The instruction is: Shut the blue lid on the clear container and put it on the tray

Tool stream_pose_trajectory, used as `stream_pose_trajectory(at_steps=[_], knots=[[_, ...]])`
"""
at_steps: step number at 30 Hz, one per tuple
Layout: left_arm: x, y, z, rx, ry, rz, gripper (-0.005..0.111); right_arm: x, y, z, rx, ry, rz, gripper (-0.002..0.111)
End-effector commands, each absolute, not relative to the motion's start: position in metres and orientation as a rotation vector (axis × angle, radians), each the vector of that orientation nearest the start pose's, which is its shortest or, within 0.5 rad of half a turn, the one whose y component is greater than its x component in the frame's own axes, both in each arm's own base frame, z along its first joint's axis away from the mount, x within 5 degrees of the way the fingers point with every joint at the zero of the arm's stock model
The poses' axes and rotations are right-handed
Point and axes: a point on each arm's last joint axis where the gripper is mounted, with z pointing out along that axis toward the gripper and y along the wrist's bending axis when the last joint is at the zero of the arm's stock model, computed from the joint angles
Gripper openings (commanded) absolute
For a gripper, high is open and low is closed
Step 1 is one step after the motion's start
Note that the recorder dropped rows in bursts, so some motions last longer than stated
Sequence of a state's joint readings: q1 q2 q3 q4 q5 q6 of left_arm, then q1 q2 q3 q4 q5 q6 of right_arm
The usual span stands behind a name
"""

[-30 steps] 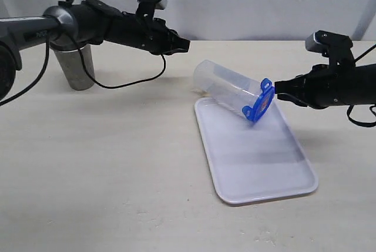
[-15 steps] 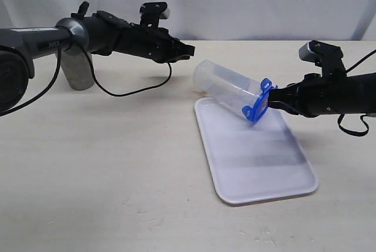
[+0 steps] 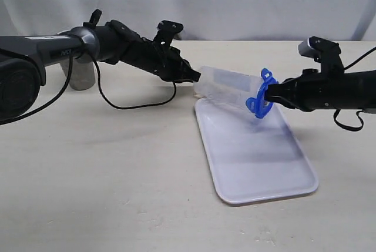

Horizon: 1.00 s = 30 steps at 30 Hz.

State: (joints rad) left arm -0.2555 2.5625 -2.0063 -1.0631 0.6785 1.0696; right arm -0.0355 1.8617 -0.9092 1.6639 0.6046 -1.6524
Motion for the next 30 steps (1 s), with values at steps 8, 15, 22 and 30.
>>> stream_pose_trajectory(at_steps=[8,15,22,30], knots=[[0.486,-0.207,0.098,0.922,2.303,-0.986,0.0,0.361,0.09,0.2,-0.425,2.177,0.732,0.004],[0.493,-0.19,0.107,0.879,2.298,-0.958,0.0,0.362,0.102,0.234,-0.518,2.144,0.629,0.004],[0.493,-0.164,0.126,0.986,2.201,-1.054,0.008,0.352,0.088,0.263,-0.536,2.071,0.416,0.022],[0.483,-0.156,0.134,1.148,2.124,-1.154,0.022,0.329,0.095,0.246,-1.118,2.093,0.383,0.028]])
